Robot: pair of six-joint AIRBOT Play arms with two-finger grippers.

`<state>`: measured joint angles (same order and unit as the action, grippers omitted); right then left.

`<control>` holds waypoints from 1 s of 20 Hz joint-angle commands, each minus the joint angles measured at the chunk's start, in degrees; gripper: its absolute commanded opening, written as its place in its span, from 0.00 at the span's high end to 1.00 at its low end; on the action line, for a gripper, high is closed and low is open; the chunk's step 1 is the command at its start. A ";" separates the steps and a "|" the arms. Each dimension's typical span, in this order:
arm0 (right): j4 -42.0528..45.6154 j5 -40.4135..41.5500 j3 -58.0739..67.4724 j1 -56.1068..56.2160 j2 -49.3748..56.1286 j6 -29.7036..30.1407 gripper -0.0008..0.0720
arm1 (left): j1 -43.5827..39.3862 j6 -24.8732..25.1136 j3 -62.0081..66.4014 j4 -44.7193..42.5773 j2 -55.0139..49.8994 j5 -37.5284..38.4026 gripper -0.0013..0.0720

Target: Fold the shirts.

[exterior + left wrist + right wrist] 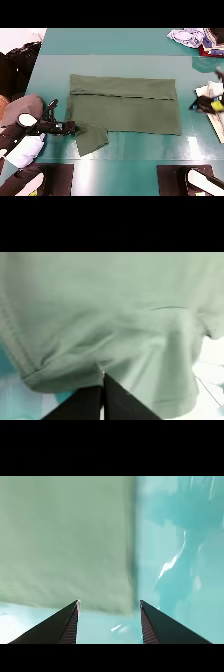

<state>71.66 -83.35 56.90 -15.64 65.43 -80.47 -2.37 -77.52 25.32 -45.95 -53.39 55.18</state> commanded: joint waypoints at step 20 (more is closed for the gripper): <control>-15.06 15.72 -25.24 -5.16 -4.09 5.66 0.72 | -0.26 1.46 4.46 -0.85 0.07 2.89 0.95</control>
<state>57.49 -66.92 31.16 -23.46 61.45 -74.35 -2.61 -76.07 29.71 -46.02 -53.36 56.86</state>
